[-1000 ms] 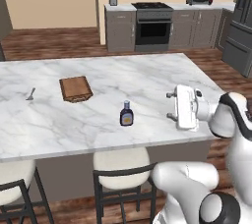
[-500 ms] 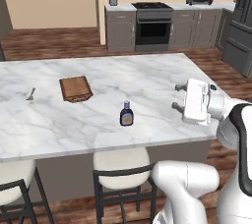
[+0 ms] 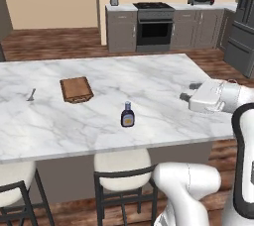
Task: Move the mustard and condiment bottle from the cabinet to the dining counter.
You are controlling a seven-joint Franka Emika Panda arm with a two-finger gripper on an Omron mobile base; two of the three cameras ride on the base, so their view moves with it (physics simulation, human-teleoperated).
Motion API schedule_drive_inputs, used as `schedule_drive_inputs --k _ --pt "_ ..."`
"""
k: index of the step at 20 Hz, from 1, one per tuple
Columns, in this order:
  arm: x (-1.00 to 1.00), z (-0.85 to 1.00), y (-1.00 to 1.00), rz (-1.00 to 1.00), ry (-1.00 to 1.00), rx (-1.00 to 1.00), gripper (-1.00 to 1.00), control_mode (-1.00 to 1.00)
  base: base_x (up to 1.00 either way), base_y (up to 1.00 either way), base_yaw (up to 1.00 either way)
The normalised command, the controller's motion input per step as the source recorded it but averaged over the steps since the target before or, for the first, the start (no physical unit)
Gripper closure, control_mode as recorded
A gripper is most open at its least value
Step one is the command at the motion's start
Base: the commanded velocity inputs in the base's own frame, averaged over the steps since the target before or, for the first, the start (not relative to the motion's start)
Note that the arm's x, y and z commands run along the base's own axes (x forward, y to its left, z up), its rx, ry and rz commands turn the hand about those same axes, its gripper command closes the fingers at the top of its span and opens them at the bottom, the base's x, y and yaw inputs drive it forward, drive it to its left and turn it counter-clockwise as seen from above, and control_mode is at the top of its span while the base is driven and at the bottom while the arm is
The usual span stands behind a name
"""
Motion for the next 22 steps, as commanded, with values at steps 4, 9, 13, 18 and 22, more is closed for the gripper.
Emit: schedule_drive_inputs --k 4,9,13,18,22 --pt "-0.40 0.00 0.00 -0.30 0.39 -0.06 -1.00 -1.00 0.00 0.00 0.00" --pt "-0.19 -0.26 0.01 -0.24 0.41 -0.17 -1.00 -1.00 0.00 0.00 0.00" --pt "-0.02 -0.47 0.10 -0.14 0.31 -0.14 -1.00 -1.00 0.00 0.00 0.00" --pt "-0.05 -0.31 0.00 -0.03 0.16 -0.01 -1.00 -1.00 0.00 0.00 0.00" --pt "-0.02 -0.20 0.00 0.00 0.09 0.00 -1.00 -1.00 0.00 0.00 0.00"
